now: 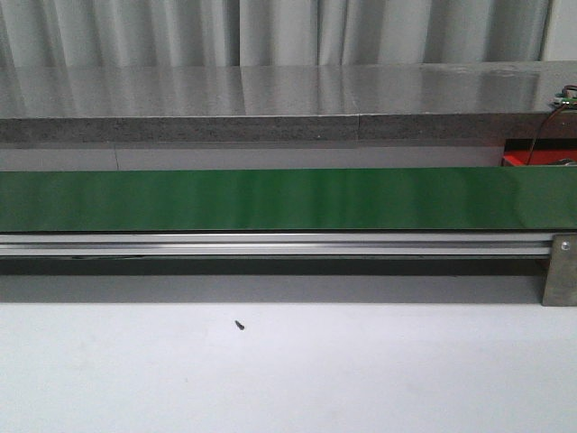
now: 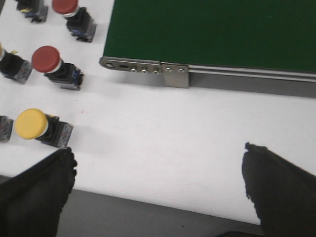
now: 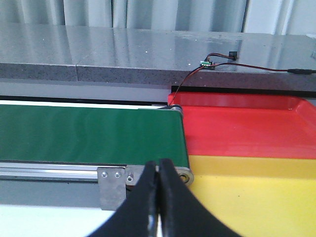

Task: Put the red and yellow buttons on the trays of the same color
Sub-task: 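Move the left gripper down over a yellow push-button on the table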

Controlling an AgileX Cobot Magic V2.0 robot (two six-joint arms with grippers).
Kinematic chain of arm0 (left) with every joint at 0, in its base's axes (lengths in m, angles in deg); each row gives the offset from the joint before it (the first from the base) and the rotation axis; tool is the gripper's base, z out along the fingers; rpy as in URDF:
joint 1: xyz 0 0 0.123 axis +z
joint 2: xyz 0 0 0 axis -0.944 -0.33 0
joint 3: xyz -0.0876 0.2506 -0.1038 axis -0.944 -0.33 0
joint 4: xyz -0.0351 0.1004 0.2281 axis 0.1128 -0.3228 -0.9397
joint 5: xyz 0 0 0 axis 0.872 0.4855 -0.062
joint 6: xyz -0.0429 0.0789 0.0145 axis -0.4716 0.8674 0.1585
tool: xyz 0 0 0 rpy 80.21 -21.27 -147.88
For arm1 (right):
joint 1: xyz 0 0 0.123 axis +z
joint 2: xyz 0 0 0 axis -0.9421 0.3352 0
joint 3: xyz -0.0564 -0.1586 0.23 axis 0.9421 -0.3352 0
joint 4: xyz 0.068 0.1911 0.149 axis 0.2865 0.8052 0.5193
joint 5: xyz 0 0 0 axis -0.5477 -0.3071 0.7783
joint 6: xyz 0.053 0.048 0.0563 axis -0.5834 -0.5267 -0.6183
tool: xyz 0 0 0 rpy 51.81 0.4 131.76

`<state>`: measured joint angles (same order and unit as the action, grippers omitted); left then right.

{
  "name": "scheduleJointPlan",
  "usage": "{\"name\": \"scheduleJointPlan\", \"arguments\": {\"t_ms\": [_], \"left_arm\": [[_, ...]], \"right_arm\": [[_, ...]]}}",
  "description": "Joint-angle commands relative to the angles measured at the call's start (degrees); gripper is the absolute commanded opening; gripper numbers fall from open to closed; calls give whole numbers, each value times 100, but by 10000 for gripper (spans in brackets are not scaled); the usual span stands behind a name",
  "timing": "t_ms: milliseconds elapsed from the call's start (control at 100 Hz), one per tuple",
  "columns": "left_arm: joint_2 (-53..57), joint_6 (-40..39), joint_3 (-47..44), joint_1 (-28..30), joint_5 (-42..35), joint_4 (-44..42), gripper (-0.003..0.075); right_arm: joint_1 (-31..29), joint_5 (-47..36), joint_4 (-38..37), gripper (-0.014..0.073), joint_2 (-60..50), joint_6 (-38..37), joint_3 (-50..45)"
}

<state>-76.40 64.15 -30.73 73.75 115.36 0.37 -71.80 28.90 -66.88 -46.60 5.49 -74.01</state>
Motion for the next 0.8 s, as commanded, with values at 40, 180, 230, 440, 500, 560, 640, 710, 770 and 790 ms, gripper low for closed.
{"name": "scheduleJointPlan", "arguments": {"t_ms": [40, 180, 230, 440, 500, 560, 640, 710, 770, 790], "left_arm": [[-166, -118, 199, 527, -340, -126, 662], [-410, -118, 199, 1157, -595, -5, 662], [-512, -129, 199, 1363, -672, 5, 662], [-1003, -168, 199, 2172, -1047, 39, 662], [-1123, -168, 199, 2354, -1164, 39, 662], [-1266, -177, 199, 2543, -1274, 39, 662], [-1428, -177, 199, 2694, -1438, 39, 662], [-1584, -204, 199, 2758, -1610, 39, 662], [-1750, -220, 199, 2758, -1753, 39, 662], [-1808, -220, 199, 2758, -1796, 58, 662]], "right_arm": [[-2, -472, 20, -68, -85, 12, 109], [-2, -472, 20, -68, -85, 12, 109], [-2, -472, 20, -68, -85, 12, 109], [-2, -472, 20, -68, -85, 12, 109], [-2, -472, 20, -68, -85, 12, 109], [-2, -472, 20, -68, -85, 12, 109], [-2, -472, 20, -68, -85, 12, 109], [-2, -472, 20, -68, -85, 12, 109], [-2, -472, 20, -68, -85, 12, 109], [-2, -472, 20, -68, -85, 12, 109]]}}
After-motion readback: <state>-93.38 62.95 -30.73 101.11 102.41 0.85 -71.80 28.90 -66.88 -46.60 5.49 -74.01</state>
